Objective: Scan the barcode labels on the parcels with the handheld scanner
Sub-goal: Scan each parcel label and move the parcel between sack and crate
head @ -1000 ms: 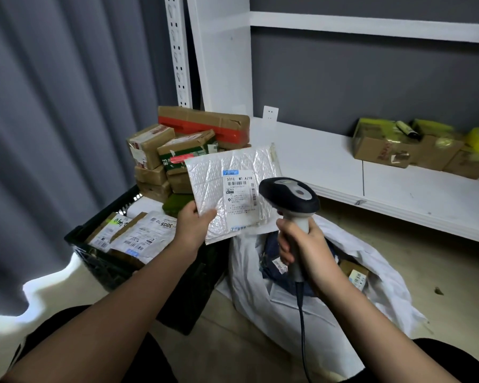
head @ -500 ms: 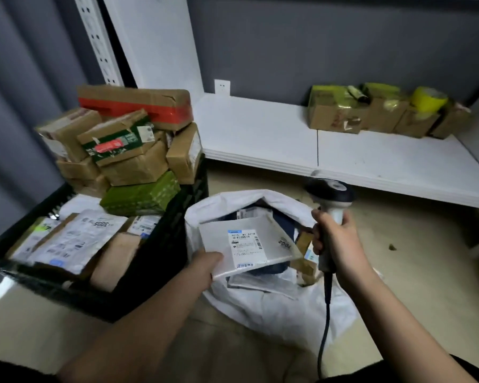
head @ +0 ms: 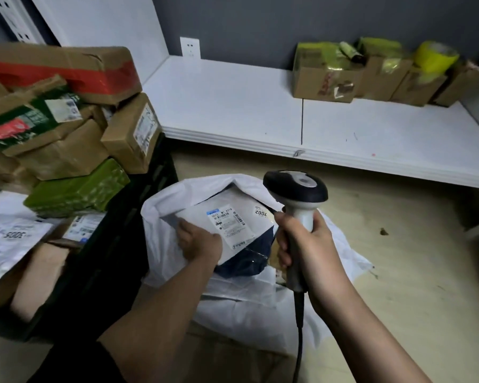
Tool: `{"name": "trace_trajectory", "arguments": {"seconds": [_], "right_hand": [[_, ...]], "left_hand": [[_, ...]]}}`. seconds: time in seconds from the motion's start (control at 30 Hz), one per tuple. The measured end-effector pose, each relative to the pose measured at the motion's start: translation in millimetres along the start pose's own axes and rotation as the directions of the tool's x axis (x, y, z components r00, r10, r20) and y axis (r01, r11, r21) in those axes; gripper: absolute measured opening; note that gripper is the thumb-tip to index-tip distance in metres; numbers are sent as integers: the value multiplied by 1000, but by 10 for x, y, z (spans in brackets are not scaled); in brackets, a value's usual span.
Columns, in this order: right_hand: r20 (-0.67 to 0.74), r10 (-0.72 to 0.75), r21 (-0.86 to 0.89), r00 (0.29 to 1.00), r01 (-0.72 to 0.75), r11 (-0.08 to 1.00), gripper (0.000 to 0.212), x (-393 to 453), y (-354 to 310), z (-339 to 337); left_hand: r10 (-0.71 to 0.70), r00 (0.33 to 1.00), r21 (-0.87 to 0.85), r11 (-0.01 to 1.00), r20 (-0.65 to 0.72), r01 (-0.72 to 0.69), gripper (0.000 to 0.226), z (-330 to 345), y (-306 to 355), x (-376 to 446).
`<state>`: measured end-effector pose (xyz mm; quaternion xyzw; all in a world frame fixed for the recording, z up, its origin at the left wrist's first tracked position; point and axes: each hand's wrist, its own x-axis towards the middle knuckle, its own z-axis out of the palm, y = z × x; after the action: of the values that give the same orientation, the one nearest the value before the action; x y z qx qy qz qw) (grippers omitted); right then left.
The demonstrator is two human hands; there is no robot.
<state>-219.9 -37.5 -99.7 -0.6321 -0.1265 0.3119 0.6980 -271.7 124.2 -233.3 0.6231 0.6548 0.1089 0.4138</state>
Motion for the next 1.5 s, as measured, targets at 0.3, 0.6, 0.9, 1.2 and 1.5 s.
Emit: {"name": "trace_trajectory", "arguments": {"seconds": [0.3,0.6,0.9,1.2,1.5], "right_hand": [[10,53,-64,999,-52,997,19,-48,-21,93],[22,49,-87,999,-47,995,18,-189,-164,299],[128,26,-158,991,-6,987,12,-433,-170,954],[192,-30,-169,981,63,984,16,-485,-412,1865],[279,-66,-136,958,107,985,12,-176,-447,2539]], "left_hand": [[440,843,567,627,310,-535,41,187,-541,-54],[261,718,255,813,645,-524,42,-253,-392,189],[512,803,277,759,305,-590,22,-2099,-114,82],[548,836,370,784,-36,-498,54,-3641,-155,367],[677,731,782,500,-84,-373,110,-3776,180,1109]]}}
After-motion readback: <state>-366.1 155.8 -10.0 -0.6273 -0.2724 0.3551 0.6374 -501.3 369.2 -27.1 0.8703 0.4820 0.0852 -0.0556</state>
